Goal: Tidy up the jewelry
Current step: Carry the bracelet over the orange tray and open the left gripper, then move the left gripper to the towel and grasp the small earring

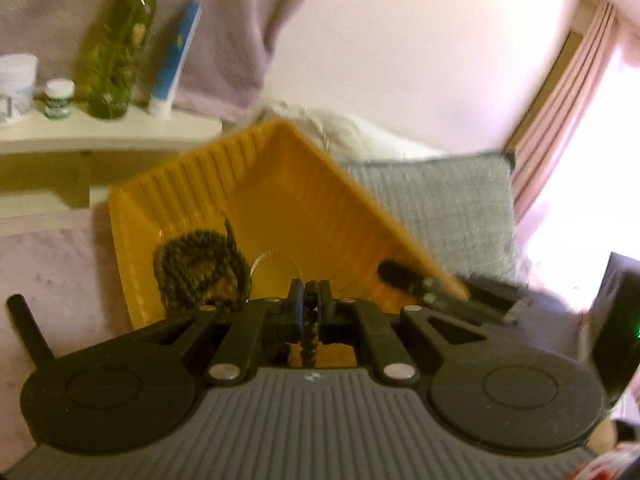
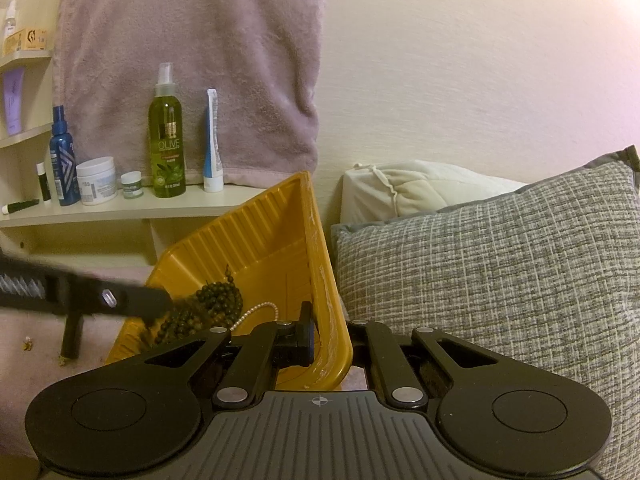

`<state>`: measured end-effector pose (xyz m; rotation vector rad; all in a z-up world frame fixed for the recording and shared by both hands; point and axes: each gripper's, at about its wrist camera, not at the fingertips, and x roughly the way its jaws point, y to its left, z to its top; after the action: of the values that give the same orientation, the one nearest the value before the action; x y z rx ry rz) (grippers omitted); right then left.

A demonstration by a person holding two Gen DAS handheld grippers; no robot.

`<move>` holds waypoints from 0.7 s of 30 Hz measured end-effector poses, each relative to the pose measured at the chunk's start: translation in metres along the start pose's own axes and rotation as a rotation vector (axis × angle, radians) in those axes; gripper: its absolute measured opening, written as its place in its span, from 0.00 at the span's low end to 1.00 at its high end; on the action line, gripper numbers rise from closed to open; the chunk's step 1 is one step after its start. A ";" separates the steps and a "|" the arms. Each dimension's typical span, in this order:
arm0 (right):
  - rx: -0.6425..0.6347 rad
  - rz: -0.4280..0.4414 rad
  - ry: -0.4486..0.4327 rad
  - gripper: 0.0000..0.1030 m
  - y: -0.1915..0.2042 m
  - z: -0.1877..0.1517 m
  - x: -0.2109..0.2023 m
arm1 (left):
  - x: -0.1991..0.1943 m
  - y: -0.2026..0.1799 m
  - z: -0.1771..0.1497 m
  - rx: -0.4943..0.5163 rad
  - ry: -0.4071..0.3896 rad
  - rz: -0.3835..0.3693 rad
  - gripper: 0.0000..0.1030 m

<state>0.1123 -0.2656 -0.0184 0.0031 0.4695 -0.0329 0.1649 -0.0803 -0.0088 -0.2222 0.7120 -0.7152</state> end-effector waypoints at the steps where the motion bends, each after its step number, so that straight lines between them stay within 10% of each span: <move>1: 0.000 0.000 0.000 0.06 0.000 0.000 0.000 | 0.005 0.000 -0.002 0.011 0.015 0.015 0.05; 12: 0.001 0.000 0.000 0.06 0.000 0.000 0.001 | -0.003 0.035 -0.002 -0.017 -0.002 0.154 0.18; 21: 0.004 0.000 0.001 0.06 -0.001 -0.001 0.001 | -0.067 0.106 -0.015 -0.101 -0.089 0.524 0.22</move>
<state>0.1126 -0.2662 -0.0198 0.0070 0.4700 -0.0335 0.1745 0.0438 -0.0292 -0.1490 0.6830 -0.1693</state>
